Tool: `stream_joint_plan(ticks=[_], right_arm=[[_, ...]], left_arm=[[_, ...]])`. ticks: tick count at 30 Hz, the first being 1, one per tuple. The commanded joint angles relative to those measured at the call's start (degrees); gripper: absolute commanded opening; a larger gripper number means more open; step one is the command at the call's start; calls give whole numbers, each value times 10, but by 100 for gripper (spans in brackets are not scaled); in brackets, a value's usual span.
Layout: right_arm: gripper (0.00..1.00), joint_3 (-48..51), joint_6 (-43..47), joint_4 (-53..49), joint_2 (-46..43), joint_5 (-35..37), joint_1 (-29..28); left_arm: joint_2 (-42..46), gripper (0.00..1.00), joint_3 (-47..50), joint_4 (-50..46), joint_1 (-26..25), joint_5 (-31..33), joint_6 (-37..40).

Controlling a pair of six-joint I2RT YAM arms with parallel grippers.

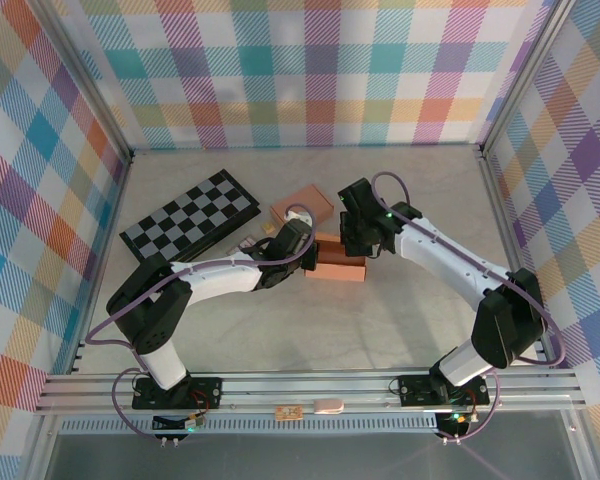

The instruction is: Fold the paper box

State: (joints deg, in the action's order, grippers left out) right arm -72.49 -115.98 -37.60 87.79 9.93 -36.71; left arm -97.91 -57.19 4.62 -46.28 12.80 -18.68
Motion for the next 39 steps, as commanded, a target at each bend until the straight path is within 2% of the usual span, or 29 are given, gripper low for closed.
stream_joint_plan(ticks=[1, 5, 10, 15, 16, 23, 29, 34, 39], right_arm=[[4, 22, 5, -27, 0, -19, -5], [0, 26, 8, -23, -2, -18, -4], [0, 37, 11, -13, -7, -15, -5], [0, 44, 17, -9, -11, -18, -5], [0, 46, 17, -8, -13, -19, -5], [0, 59, 20, -3, -19, -21, -5], [0, 60, 28, -8, -26, -22, -5], [0, 73, 54, -3, -36, -37, -6], [0, 101, 125, 15, -54, -64, -6]], left_arm=[[4, 1, -7, -11, -7, 1, -7], [11, 15, -6, -15, -9, 4, -12], [43, 41, 3, -32, -11, 5, -35], [100, 47, 45, -46, -12, -35, -55], [114, 51, 56, -47, -12, -38, -61], [200, 54, 93, -83, -16, -66, -99], [274, 54, 91, -154, -17, -43, -146], [292, 53, 57, -228, -17, -36, -151], [292, 53, 45, -244, -15, -33, -149]])
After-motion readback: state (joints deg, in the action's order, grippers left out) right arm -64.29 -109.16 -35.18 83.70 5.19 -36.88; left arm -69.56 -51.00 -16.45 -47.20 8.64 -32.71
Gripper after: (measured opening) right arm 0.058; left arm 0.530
